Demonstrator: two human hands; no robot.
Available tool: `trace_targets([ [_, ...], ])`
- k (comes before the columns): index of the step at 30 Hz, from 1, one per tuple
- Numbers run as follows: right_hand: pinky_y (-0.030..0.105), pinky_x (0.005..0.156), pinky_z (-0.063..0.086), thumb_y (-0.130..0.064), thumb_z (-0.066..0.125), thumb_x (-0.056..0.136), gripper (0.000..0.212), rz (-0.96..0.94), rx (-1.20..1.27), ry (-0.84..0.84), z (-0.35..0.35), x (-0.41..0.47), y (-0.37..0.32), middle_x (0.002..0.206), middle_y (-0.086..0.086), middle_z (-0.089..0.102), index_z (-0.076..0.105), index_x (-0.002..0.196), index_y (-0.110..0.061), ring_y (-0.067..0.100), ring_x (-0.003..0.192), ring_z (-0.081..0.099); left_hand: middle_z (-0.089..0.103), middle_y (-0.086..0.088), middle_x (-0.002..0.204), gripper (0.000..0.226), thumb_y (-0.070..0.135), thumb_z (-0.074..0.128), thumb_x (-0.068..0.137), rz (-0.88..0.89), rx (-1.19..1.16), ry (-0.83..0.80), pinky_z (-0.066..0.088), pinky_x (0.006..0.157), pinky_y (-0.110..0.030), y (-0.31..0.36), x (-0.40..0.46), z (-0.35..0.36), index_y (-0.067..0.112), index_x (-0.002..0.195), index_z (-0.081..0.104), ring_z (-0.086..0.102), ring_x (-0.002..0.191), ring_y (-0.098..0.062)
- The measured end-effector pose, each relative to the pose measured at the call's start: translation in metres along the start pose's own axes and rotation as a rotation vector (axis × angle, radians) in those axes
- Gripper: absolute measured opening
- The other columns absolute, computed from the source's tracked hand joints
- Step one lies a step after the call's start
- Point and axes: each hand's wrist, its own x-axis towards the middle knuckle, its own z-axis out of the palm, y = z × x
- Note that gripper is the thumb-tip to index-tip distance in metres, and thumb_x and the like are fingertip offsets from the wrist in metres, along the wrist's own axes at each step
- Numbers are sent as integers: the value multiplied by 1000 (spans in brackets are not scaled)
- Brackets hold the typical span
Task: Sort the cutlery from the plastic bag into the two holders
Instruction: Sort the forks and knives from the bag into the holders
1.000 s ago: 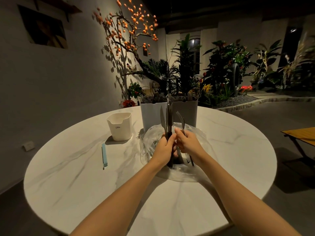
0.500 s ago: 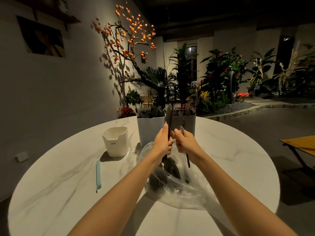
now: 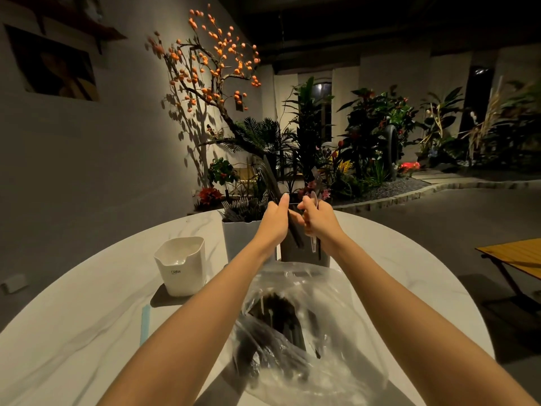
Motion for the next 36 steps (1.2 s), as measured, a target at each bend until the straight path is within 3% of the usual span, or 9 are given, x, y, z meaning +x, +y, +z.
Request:
trace_targets([
  [4,21,44,33,-27,38,104,30,-14,-24,103,-2,23,-2,50,-3,46,55,83,-15,10,48,43,62,5,81,60,39,22,105,45,-21,-3,31,61,2,9,23,4,-11,128,46,50,71,8],
  [6,21,49,38,-26,39,103,29,-20,-43,149,0,31,-1,52,-5,52,56,83,-15,8,52,50,62,2,73,56,36,23,106,37,-48,18,39,65,-9,10,34,4,-10,122,50,53,69,-1],
  [11,37,73,45,-31,40,102,30,-80,-87,233,4,47,8,71,-2,53,59,80,-20,19,76,54,55,-1,77,29,32,28,106,53,-165,102,43,66,-24,18,53,7,5,116,34,52,70,-11],
  [16,28,59,34,-30,40,102,31,-128,1,338,1,63,3,68,-1,47,54,77,-19,12,63,43,51,-5,70,43,33,30,105,114,-112,246,37,57,-27,14,74,6,0,94,55,49,62,-17],
  [23,23,57,33,-30,38,103,31,-160,23,348,-2,71,12,67,-2,46,52,79,-18,10,62,43,54,0,77,46,36,29,104,100,80,242,37,54,-17,0,94,5,-3,115,51,52,68,-10],
  [25,24,58,34,-29,38,103,31,-181,16,351,-3,71,14,67,-2,47,52,77,-20,11,63,44,60,-4,86,44,35,30,104,100,235,157,43,63,-12,-6,95,8,-2,118,51,59,78,-15],
  [27,24,59,36,-27,38,103,31,-208,-13,348,-3,71,15,68,-2,49,53,78,-18,11,64,46,62,-12,109,45,40,34,102,127,493,110,46,92,-33,-12,97,11,3,123,49,59,105,-29],
  [30,24,59,35,-24,39,103,29,-225,-24,339,-2,71,16,67,-2,48,55,83,-12,9,63,45,56,-10,128,49,47,39,99,181,888,113,32,103,-44,-14,93,16,10,128,52,45,123,-32],
  [36,27,64,39,-25,40,103,31,-212,3,320,-3,72,18,67,-2,49,53,75,-20,10,65,47,64,-4,115,59,50,59,89,206,599,132,30,108,-46,-13,85,14,9,128,42,56,115,-26],
])
